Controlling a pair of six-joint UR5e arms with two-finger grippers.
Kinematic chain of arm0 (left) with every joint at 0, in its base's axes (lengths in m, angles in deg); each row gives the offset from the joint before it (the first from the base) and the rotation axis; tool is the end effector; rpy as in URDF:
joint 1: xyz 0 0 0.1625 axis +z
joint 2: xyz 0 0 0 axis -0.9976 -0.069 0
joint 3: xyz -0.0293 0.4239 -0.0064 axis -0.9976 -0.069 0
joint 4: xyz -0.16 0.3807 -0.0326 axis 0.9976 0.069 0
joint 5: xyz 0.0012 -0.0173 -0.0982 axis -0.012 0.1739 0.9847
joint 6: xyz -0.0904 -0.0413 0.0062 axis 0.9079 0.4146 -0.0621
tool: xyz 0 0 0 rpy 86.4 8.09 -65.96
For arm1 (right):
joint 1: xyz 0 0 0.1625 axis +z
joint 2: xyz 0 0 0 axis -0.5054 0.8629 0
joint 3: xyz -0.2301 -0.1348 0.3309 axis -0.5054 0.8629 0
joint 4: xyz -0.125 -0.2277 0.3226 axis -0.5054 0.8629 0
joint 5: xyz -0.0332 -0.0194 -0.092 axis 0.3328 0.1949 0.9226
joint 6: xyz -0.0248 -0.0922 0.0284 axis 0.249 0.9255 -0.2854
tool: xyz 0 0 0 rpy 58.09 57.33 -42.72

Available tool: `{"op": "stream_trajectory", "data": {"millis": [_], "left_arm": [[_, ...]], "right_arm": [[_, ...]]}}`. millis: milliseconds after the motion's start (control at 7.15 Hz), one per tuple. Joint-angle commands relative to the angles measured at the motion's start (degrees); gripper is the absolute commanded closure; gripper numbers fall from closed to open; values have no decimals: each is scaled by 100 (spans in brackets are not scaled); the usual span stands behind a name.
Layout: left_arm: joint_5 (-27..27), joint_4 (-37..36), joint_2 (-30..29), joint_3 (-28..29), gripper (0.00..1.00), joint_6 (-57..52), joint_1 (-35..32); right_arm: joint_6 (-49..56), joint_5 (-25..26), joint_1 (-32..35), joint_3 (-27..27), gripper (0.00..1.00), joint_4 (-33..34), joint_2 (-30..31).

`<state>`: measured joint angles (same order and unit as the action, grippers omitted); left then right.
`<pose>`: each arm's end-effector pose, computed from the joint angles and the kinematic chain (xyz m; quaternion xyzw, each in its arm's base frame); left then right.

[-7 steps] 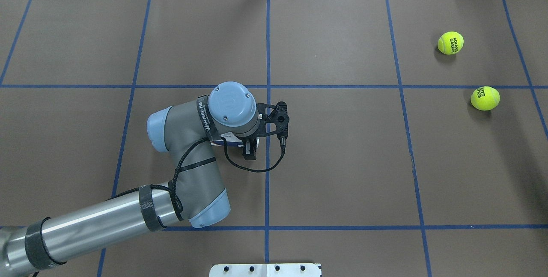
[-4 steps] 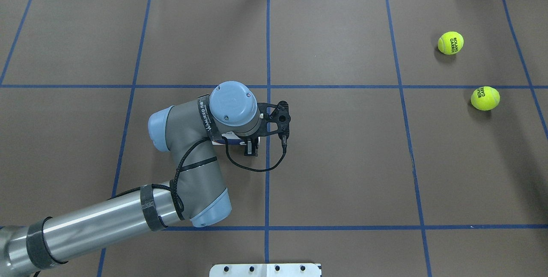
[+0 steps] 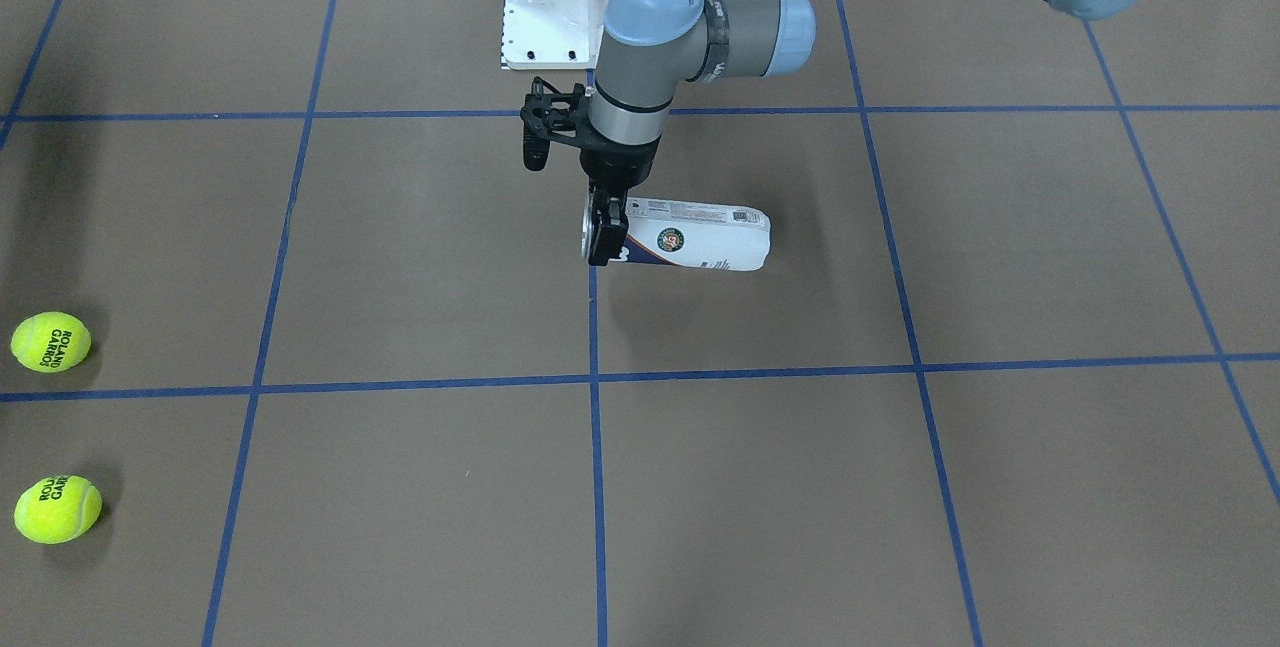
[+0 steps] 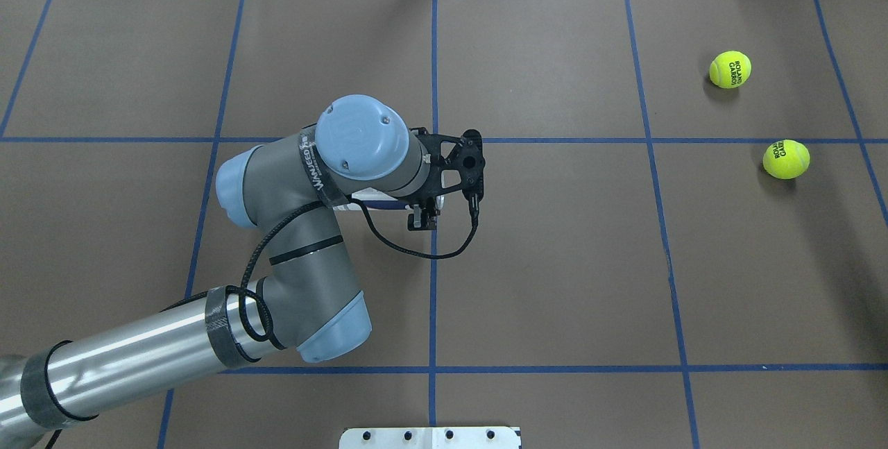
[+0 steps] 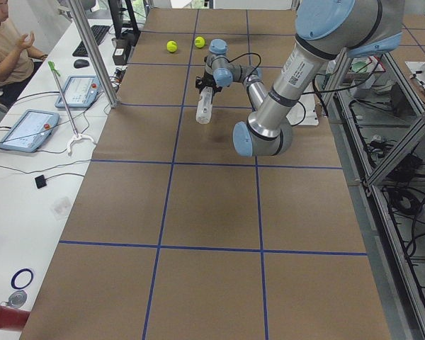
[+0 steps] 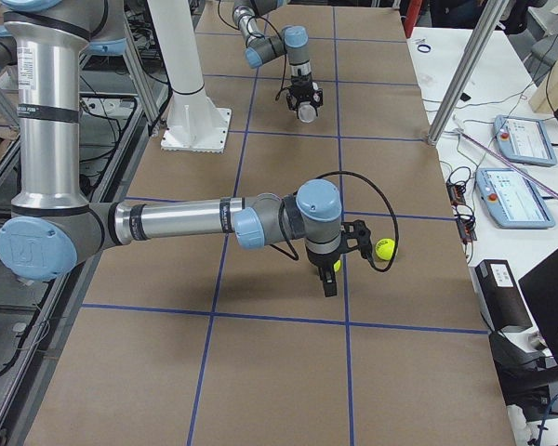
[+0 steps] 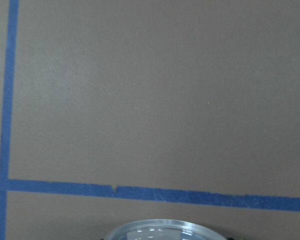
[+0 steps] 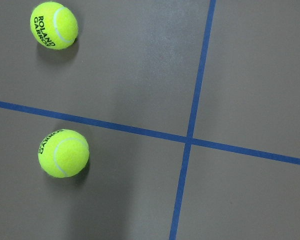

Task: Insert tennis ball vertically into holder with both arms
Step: 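Lift the can with the left gripper and rotate it upright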

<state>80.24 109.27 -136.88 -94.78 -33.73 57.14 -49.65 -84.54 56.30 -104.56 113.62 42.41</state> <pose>0.5643 -0.4419 0.1317 0.4343 0.2697 0.5744 0.6393 0.0383 -0.4822 0.5840 0.1057 -0.3644 -0.0450 0.9241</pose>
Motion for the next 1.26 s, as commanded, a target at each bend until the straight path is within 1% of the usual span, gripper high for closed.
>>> {"op": "stream_trajectory", "data": {"millis": [0,280,420,559,699,839,979,1119], "left_arm": [[22,1254,-65,-159,34,581,-168],[13,2819,-73,-98,34,1758,-142],[13,3985,-73,216,34,2225,-150],[-31,5310,-73,715,34,2552,-151],[-48,6272,-73,1042,34,2842,-168],[-223,6978,-65,1176,34,3150,-168],[-546,7698,-73,1395,34,3301,-159],[-776,8314,-65,1736,34,3320,-151]], "right_arm": [[-29,-1,0,-3,1,-1,-2],[-29,-1,0,-3,1,-1,-2],[-29,-1,0,-3,1,-1,-2],[-29,-1,0,-3,1,-1,-2],[-29,-1,0,-12,1,-1,-2],[-29,-1,0,-12,1,-1,-2],[-29,-1,0,-21,1,-1,-2],[-29,-1,0,-30,1,-1,-2]]}}
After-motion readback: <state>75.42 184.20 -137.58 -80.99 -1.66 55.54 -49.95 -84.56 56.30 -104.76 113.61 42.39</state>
